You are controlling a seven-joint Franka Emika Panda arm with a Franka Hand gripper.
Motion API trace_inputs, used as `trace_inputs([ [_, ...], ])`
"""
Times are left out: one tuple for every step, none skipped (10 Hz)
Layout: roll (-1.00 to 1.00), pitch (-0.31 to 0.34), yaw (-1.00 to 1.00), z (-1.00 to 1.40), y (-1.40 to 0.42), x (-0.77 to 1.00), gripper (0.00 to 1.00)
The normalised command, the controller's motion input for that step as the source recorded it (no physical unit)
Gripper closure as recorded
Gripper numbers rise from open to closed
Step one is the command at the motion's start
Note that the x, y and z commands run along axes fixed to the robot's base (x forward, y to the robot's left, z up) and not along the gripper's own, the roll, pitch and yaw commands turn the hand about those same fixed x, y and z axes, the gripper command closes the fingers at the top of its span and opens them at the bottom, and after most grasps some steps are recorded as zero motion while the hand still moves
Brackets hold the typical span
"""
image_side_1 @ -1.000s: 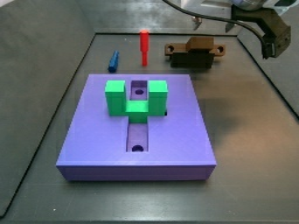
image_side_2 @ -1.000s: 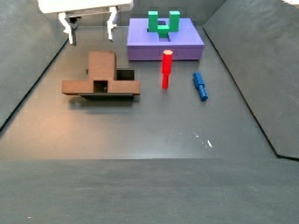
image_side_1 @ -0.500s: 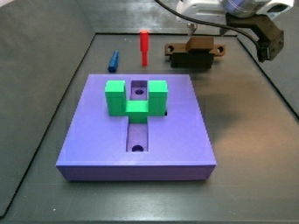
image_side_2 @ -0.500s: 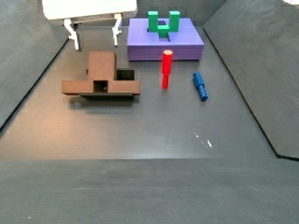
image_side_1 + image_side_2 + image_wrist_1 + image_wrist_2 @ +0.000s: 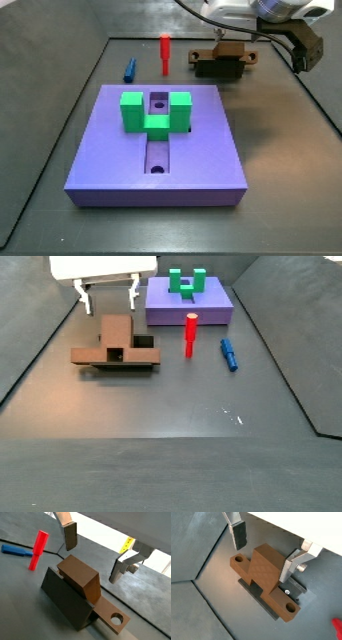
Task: Pick up the brown object. Move up. Place the brown object on the fixture. Regrasp the brown object. Move to above the board. Insert the brown object.
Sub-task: Regrasp the brown object.
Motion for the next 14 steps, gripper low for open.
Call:
trace_inputs([
  [-0.08,-0.077,0.0,-0.25,0.0,0.18,0.0],
  [-0.13,-0.006,0.0,-0.25,0.0,0.25,0.0],
  [-0.11,-0.031,0.0,-0.23,0.0,0.18,0.0],
  [0.0,-0.026,0.0,-0.18,0.0,0.0,0.0],
  [-0.02,0.0,0.0,-0.05,0.0,0.02,0.0],
  [0.0,0.0,0.0,-0.03,0.01,0.0,0.0],
  [0.0,0.0,0.0,-0.07,0.02,0.04,0.0],
  [0.14,0.071,0.0,-0.06,0.0,0.06,0.0],
  [0.29,0.066,0.0,-0.05,0.0,0.0,0.0],
  [0.4,0.1,0.0,-0.07,0.0,0.0,0.0],
  [0.5,0.117,0.0,0.0,0.0,0.05,0.0],
  [0.38,0.034,0.0,-0.11,0.0,0.0,0.0],
  [0.09,0.0,0.0,-0.19,0.0,0.01,0.0],
  [0.0,0.0,0.0,-0.17,0.0,0.01,0.0],
])
